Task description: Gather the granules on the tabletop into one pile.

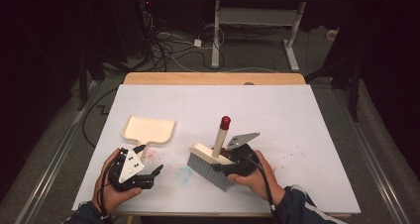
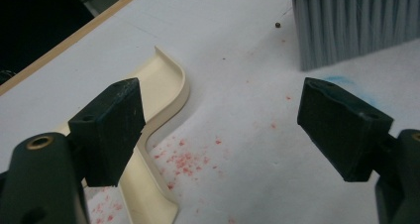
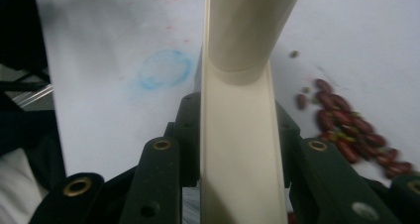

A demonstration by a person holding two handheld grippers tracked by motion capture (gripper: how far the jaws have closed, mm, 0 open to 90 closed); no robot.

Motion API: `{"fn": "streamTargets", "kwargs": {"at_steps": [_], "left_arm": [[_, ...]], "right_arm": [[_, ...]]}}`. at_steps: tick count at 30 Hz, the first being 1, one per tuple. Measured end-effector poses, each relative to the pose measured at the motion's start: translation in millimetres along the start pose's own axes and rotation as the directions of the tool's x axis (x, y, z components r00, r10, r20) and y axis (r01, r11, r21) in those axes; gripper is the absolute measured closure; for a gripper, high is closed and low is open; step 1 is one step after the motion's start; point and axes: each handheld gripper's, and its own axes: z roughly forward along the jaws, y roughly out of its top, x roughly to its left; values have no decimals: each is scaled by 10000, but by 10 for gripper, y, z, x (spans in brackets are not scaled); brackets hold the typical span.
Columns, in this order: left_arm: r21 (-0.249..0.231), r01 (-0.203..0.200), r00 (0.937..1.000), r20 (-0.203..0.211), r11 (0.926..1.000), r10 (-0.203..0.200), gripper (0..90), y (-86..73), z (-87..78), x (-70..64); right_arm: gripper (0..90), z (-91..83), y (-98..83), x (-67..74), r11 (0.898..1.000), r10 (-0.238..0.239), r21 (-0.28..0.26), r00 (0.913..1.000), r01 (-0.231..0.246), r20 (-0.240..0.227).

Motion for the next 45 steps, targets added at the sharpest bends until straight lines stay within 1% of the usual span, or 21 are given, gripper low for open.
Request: {"fn": "streamTargets", "kwargs": {"at_steps": [3,12,17,18,19,20,21,22,24,25,27,30,31,32,33,34,35,36,40,42,45], "left_arm": [[20,2,10000,45,10000,-2,177,0,4,1],[99,-12,10000,62,10000,12,177,-1,9,8],[105,62,10000,-1,9999,-62,177,-9,-3,32],[101,64,10000,5,9999,-64,176,-10,-5,33],[105,54,10000,13,9999,-54,176,-11,-7,34],[96,60,10000,23,9999,-60,177,-13,-7,33],[92,63,10000,32,9999,-63,177,-14,-7,31],[97,68,10000,50,9999,-69,176,-16,-8,28],[105,44,10000,71,9999,-45,177,-20,-6,24],[111,29,10000,75,9999,-30,177,-21,-5,23],[123,23,9999,111,9999,-24,177,-24,-1,22],[144,10,9999,161,9999,-12,177,-21,0,17],[140,7,9998,189,9999,-10,177,-18,2,14],[140,12,9998,214,9999,-15,177,-16,5,10],[165,-6,9997,235,9999,2,177,-13,7,9],[181,-19,9997,260,9998,14,177,-8,16,1],[207,-73,9996,264,9998,67,177,-4,23,-3],[222,-85,9995,294,9997,78,177,-1,28,-7],[229,-58,9995,302,9997,51,179,3,43,-7],[217,-45,9995,307,9998,38,180,5,48,-5],[240,-69,9994,345,9997,61,180,5,61,-11]], "right_arm": [[674,-80,-4,-71,10000,65,-41,9984,-63,562],[675,-238,23,-166,9993,86,-371,9949,-49,1000],[675,-307,75,-113,9969,-87,-772,9961,155,877],[675,-312,81,-71,9964,-329,-757,9975,375,621],[675,-312,81,-71,9964,-329,-757,9975,375,621],[675,-333,76,-37,9938,-736,-818,9970,751,220],[675,-333,76,-37,9938,-736,-818,9970,751,220],[675,-347,69,-22,9915,-985,-852,9951,982,2],[675,-409,36,9,9786,-1992,-608,9790,1963,-445],[675,-443,8,18,9665,-2524,-632,9657,2486,-615],[675,-518,-43,22,9468,-3216,-404,9429,3193,-865],[674,-654,-128,-14,9064,-4211,-192,8991,4219,-1198],[674,-711,-174,-85,8890,-4518,-24,8763,4579,-1675],[674,-720,-196,-124,8817,-4615,73,8657,4717,-1940],[674,-720,-196,-124,8817,-4615,73,8657,4717,-1940],[674,-716,-210,-154,8778,-4641,205,8603,4785,-2109],[674,-693,-221,-208,8681,-4709,522,8523,4936,-2276],[674,-668,-223,-257,8608,-4827,588,8475,5056,-2206],[674,-547,-173,-491,8893,-4339,488,8728,4546,-2237],[674,-499,-135,-586,8970,-4214,379,8777,4405,-2282],[672,-423,-72,-678,9010,-4159,317,8823,4326,-2205]]}}
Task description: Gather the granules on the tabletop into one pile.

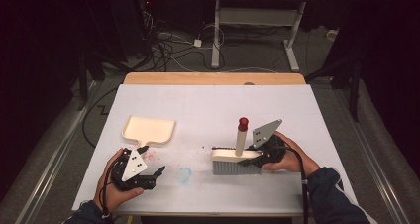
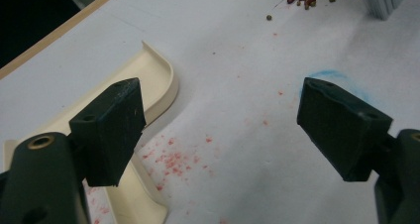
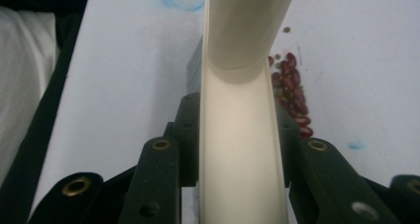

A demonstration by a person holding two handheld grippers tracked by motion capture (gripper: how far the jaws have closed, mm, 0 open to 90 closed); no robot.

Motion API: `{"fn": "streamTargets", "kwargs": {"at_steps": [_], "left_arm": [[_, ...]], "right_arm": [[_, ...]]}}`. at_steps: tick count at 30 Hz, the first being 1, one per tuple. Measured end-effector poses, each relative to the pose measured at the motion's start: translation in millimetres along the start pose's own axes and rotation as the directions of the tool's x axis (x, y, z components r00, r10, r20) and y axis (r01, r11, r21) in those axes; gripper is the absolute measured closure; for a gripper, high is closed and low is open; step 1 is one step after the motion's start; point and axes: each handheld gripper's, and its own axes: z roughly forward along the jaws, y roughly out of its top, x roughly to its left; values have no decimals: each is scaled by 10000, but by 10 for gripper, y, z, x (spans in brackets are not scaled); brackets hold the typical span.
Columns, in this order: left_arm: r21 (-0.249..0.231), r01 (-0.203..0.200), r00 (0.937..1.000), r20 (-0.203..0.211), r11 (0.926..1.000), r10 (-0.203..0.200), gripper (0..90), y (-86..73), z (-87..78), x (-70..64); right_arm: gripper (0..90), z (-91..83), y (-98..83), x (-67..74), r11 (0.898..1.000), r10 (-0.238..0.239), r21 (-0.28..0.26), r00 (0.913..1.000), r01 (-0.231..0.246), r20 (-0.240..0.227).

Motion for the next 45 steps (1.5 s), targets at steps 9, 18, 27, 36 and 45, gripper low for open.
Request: {"fn": "streamTargets", "kwargs": {"at_steps": [9,18,27,36,45], "left_arm": [[32,2,9999,128,10000,-2,180,-4,3,-6],[62,-51,9999,137,10000,50,180,1,-8,-15],[149,-41,9998,182,9999,38,180,8,8,-19],[255,-79,9995,312,9996,71,180,-11,8,-27],[333,-189,9992,357,9993,177,180,-5,2,-47]], "right_arm": [[672,67,70,-93,9982,318,-503,9995,-313,72],[673,74,313,157,9762,1786,-1403,9802,-1657,853],[673,587,660,402,8605,4865,-2915,8436,-4178,2271],[670,810,516,247,7386,6718,-3946,6460,-5466,3624],[672,533,262,365,6964,7172,-4246,5822,-5786,3829]]}}
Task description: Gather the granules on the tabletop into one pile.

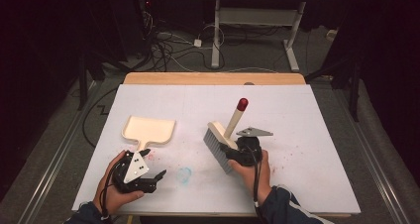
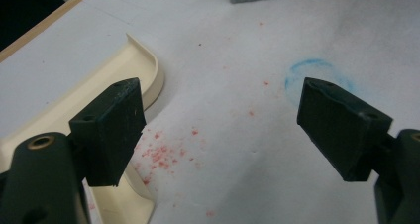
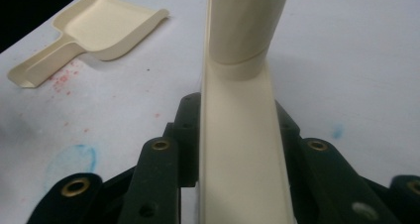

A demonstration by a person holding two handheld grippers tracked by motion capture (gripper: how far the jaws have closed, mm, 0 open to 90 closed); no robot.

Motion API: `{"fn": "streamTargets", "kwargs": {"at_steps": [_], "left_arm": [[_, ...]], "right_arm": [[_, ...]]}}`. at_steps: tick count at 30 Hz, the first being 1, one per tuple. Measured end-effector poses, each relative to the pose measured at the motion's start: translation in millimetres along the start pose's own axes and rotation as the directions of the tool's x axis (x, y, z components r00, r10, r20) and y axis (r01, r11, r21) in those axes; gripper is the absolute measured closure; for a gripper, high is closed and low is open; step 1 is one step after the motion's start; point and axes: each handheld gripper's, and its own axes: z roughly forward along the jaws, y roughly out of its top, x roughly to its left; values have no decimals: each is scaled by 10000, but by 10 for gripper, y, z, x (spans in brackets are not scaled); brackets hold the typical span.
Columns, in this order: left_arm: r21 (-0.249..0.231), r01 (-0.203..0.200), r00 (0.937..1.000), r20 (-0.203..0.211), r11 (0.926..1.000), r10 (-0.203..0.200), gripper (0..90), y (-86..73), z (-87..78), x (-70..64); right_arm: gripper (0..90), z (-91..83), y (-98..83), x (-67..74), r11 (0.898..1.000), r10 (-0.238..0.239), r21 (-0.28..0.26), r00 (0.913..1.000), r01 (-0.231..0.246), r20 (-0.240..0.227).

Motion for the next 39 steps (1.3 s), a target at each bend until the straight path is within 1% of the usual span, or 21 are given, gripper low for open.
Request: {"fn": "streamTargets", "kwargs": {"at_steps": [3,5,7,9,13,17,19,21,22,23,24,25,26,30,32,33,35,36,37,38,39], "left_arm": [[-14,-50,10000,59,10000,50,180,8,9,-12],[39,-139,9998,113,9999,138,179,15,19,-15],[60,-161,9998,140,9999,161,179,24,31,-16],[76,-234,9996,149,9997,233,179,29,35,-14],[84,-215,9996,175,9997,213,179,26,44,-4],[100,-222,9996,174,9997,220,179,20,39,-9],[90,-202,9997,160,9998,201,179,18,34,-10],[118,-216,9997,146,9997,214,179,18,34,-12],[129,-224,9997,140,9997,222,179,19,35,-15],[133,-227,9997,138,9997,225,179,20,37,-17],[157,-246,9996,130,9996,244,179,22,41,-19],[190,-260,9996,131,9995,258,179,24,45,-20],[214,-289,9995,143,9994,286,179,26,49,-20],[238,-307,9994,172,9992,303,179,27,63,-19],[238,-295,9994,177,9993,291,179,25,66,-12],[248,-304,9994,166,9992,300,179,23,66,-8],[242,-255,9996,154,9994,251,179,18,65,6],[248,-223,9996,163,9994,219,179,16,66,9],[267,-229,9996,175,9994,225,179,14,70,9],[299,-259,9995,175,9992,254,179,15,73,6],[309,-278,9994,189,9991,273,179,15,76,3]], "right_arm": [[673,-102,-17,-65,9998,172,-57,9998,-171,107],[673,-136,-26,-93,9996,261,-49,9996,-261,-57],[673,-160,-9,-81,9998,90,-190,9999,-93,-129],[673,-203,28,-54,9990,-272,-352,9993,263,-249],[673,-374,145,-56,9923,-879,-906,9956,847,-329],[674,-573,223,-126,9813,-1437,-1272,9895,1442,131],[673,-641,222,-183,9806,-1439,-1292,9890,1472,352],[673,-686,190,-267,9778,-1613,-1198,9824,1720,939],[673,-687,140,-342,9749,-1803,-1009,9696,1986,1657],[673,-687,140,-342,9749,-1803,-1009,9696,1986,1657],[673,-679,121,-368,9741,-1863,-922,9639,2064,1900],[674,-653,95,-414,9708,-2031,-788,9514,2264,2314],[673,-625,79,-446,9702,-2073,-687,9427,2324,2616],[674,-487,61,-535,9716,-2136,-339,9295,2342,3006],[674,-404,57,-560,9650,-2438,-174,9193,2618,3090],[674,-363,61,-569,9635,-2497,-149,9176,2672,3093],[674,-275,83,-601,9559,-2760,-255,9247,2925,2622],[674,-227,88,-593,9539,-2832,-254,9249,2990,2537],[674,-174,96,-590,9412,-3206,-262,9150,3368,2449],[675,-123,102,-584,9312,-3498,-248,9106,3637,2200],[674,-76,108,-569,9274,-3616,-247,9116,3732,1956]]}}
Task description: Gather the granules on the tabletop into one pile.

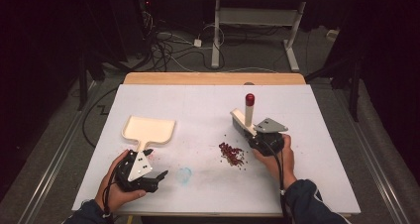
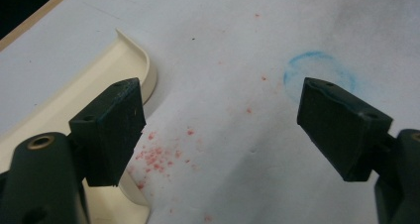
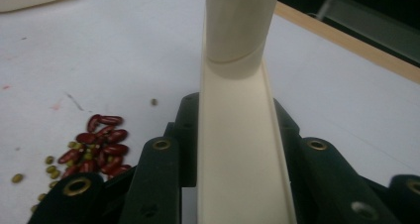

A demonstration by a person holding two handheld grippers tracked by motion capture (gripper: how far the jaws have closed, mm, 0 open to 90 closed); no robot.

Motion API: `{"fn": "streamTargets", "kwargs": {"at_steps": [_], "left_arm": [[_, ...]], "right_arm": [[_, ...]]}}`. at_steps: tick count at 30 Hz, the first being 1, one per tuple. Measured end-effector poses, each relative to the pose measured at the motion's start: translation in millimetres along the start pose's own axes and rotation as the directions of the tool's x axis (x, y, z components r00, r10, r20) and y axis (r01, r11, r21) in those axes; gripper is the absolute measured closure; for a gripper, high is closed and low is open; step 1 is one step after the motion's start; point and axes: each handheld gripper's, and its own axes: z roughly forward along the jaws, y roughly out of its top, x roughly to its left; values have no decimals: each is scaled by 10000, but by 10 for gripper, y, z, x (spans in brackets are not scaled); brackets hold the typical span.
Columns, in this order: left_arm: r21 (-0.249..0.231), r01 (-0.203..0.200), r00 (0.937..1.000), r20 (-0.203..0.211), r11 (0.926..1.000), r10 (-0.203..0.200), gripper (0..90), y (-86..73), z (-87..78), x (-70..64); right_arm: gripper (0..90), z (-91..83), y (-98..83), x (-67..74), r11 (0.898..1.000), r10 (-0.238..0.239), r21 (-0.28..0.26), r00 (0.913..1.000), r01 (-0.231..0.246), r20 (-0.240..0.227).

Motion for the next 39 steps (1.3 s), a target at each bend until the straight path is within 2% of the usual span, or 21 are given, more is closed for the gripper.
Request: {"fn": "streamTargets", "kwargs": {"at_steps": [2,4,5,6,8,9,11,12,15,17,19,21,23,25,26,27,28,33,36,38,39], "left_arm": [[40,-28,10000,21,10000,28,179,1,4,-4],[52,1,10000,51,10000,-1,179,-3,8,-5],[80,5,10000,41,10000,-6,179,-4,9,-7],[70,3,10000,32,10000,-3,179,-6,7,-8],[15,79,10000,32,10000,-79,179,-9,1,-7],[25,81,10000,26,10000,-81,179,-12,-1,-6],[50,80,10000,58,10000,-81,179,-16,-2,-4],[62,77,10000,51,10000,-78,179,-16,-1,-5],[62,46,10000,63,10000,-47,179,-14,-9,-9],[28,56,10000,62,10000,-57,179,-14,-13,-9],[14,78,9999,71,10000,-78,179,-15,-15,-7],[7,75,9999,101,10000,-75,179,-14,-15,-9],[33,37,9999,116,10000,-37,179,-13,-14,-13],[37,46,9999,111,10000,-47,179,-11,-12,-14],[8,67,9999,121,10000,-67,179,-9,-12,-14],[-14,77,9999,133,10000,-77,179,-7,-13,-15],[-14,64,9999,123,10000,-64,179,-4,-12,-15],[66,-10,9999,117,10000,10,179,3,0,-16],[48,-41,9999,116,10000,40,179,7,-8,-20],[37,-28,9999,108,10000,28,180,4,-11,-20],[31,-7,9999,100,10000,6,179,1,-13,-21]], "right_arm": [[674,62,34,69,9988,-487,-112,9981,483,-381],[674,119,63,158,9904,-1385,-114,9893,1381,-456],[673,142,71,191,9872,-1592,-130,9852,1587,-638],[670,160,73,215,9833,-1820,-170,9790,1812,-920],[666,179,76,265,9731,-2301,-134,9664,2301,-1141],[664,174,76,274,9699,-2427,-151,9595,2430,-1429],[663,163,80,289,9612,-2741,-170,9474,2752,-1653],[661,154,82,285,9576,-2865,-280,9369,2868,-2003],[661,115,87,285,9482,-3149,-389,9174,3151,-2433],[662,82,77,269,9468,-3182,-421,9090,3190,-2693],[661,30,57,233,9432,-3285,-546,8947,3278,-3026],[663,-30,37,189,9421,-3315,-596,8903,3299,-3122],[666,-95,14,119,9425,-3318,-805,8791,3244,-3422],[669,-151,-6,68,9488,-3146,-900,8780,3029,-3608],[669,-177,-15,50,9494,-3134,-948,8814,2995,-3535],[670,-200,-27,25,9497,-3128,-1038,8797,2954,-3581],[672,-215,-37,4,9558,-2940,-1103,8792,2725,-3749],[673,-263,-34,-9,9560,-2931,-1089,9063,2726,-3044],[673,-272,-39,-21,9638,-2660,-987,9211,2479,-2844],[673,-301,-39,-19,9680,-2501,-862,9363,2359,-2467],[673,-321,-36,-32,9694,-2444,-852,9388,2304,-2427]]}}
